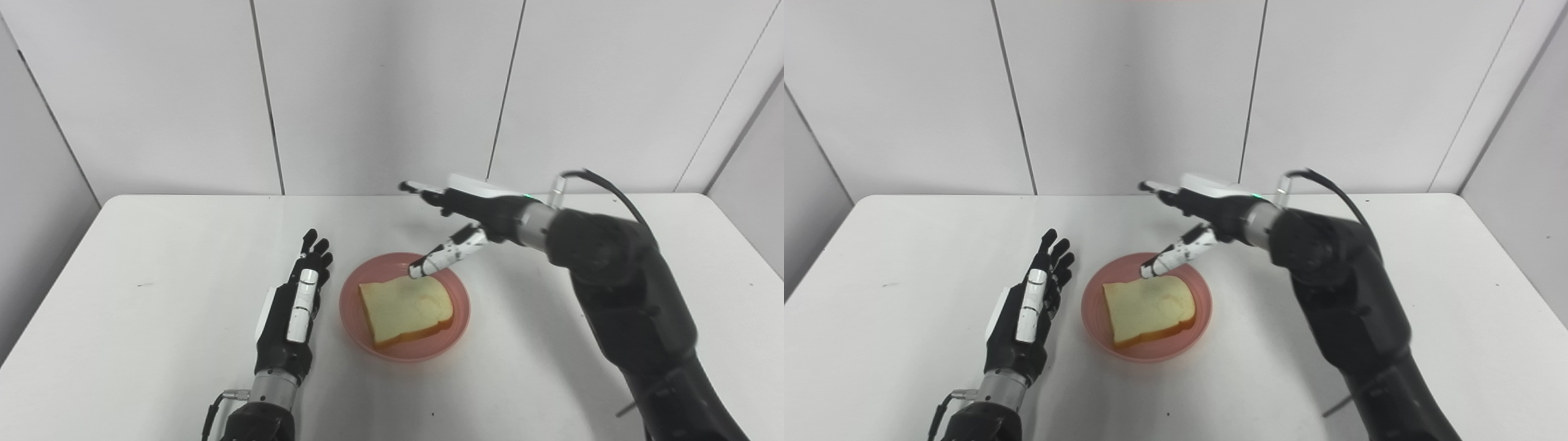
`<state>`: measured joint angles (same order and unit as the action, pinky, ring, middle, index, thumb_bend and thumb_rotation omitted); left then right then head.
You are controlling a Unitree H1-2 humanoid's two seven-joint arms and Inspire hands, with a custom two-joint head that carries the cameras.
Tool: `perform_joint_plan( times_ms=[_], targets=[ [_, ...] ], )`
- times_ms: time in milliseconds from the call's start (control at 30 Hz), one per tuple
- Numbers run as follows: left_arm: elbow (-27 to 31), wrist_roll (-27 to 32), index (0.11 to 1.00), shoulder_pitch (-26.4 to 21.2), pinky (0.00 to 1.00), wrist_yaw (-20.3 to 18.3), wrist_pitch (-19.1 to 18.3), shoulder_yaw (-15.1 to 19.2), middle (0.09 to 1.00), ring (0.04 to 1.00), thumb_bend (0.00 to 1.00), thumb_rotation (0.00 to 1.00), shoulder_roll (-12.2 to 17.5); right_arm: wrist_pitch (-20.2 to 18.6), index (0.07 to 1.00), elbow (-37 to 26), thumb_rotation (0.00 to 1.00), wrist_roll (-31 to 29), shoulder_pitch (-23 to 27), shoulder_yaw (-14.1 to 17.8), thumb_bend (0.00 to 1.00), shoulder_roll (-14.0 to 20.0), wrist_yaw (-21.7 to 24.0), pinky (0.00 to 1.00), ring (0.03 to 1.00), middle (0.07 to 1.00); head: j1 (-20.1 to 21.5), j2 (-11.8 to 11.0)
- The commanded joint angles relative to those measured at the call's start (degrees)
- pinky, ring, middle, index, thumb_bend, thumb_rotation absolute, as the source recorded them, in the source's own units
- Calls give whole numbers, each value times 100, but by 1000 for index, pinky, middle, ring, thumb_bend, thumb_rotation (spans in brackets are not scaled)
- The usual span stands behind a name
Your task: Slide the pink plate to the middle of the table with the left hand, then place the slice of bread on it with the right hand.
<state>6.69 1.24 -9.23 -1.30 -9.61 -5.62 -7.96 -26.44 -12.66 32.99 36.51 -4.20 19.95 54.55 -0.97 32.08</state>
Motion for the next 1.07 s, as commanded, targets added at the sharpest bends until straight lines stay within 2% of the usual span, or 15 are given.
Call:
perform_joint_plan(
  times_ms=[0,33,67,100,167,267,300,333,367,433,467,533,667,800,1033],
  targets=[
    [119,90,979,-157,1000,-97,216,-20,979,972,747,940,7,-38,1000,-335,828,-320,-141,266,1000,-172,-560,806,972,1000,-1,-18],
    [123,104,976,-151,1000,-95,210,-14,977,971,739,936,6,-35,1000,-406,930,-404,-285,328,1000,-226,-745,869,989,1000,-1,-18],
    [90,116,975,-154,1000,-120,263,-13,976,970,736,935,28,-38,1000,-466,964,-563,-492,573,1000,-476,-982,891,995,1000,2,-39],
    [49,127,981,-157,1000,-140,322,-4,980,974,727,945,48,-39,1000,-524,989,-745,-688,759,946,-682,-1236,964,999,1000,-7,-64],
    [13,125,975,-156,1000,-155,380,16,977,971,724,944,61,-22,1000,-639,999,-1013,-1020,980,920,-992,-1760,994,1000,1000,-1,-73],
    [19,169,979,-148,1000,-218,362,35,982,979,722,950,89,-29,1000,-720,1000,-1554,-1360,1362,941,-1635,-2375,999,1000,1000,21,-97],
    [5,179,980,-145,1000,-226,381,40,983,979,719,951,100,148,1000,-718,1000,-1855,-1503,1546,935,-1989,-2750,1000,1000,1000,32,-120],
    [-5,186,980,-144,1000,-225,397,42,982,978,714,951,107,284,1000,-713,1000,-2063,-1597,1644,922,-2205,-3029,1000,1000,1000,32,-120],
    [-51,196,978,-152,1000,-228,451,51,980,974,713,950,120,666,1000,-633,1000,-2226,-1721,1738,908,-2452,-3409,1000,1000,1000,32,-135],
    [-130,164,975,-165,1000,-221,560,53,978,968,722,952,145,1331,1000,-420,1000,-2414,-1875,1788,900,-2683,-3896,1000,1000,1000,30,-158],
    [-162,123,974,-170,1000,-214,606,44,977,967,728,956,160,1675,1000,-286,1000,-2485,-1968,1778,899,-2756,-4092,1000,1000,1000,29,-171],
    [-210,83,974,-169,1000,-204,670,34,976,966,734,964,172,2092,1000,-112,1000,-2596,-2138,1714,898,-2820,-4323,1000,1000,1000,8,-198],
    [-239,65,975,-156,1000,-191,701,19,979,969,743,969,175,2524,1000,96,1000,-2855,-2393,1510,845,-2815,-4566,1000,1000,1000,-32,-236],
    [-328,132,984,-166,1000,-261,840,8,989,977,738,973,217,2711,1000,160,1000,-2901,-2633,1251,788,-2744,-4782,1000,1000,1000,-78,-284],
    [-398,48,974,-151,1000,-191,995,12,979,964,732,964,171,2790,1000,192,1000,-2697,-2837,927,734,-2596,-5143,1000,1000,1000,-114,-362]
  ],
)
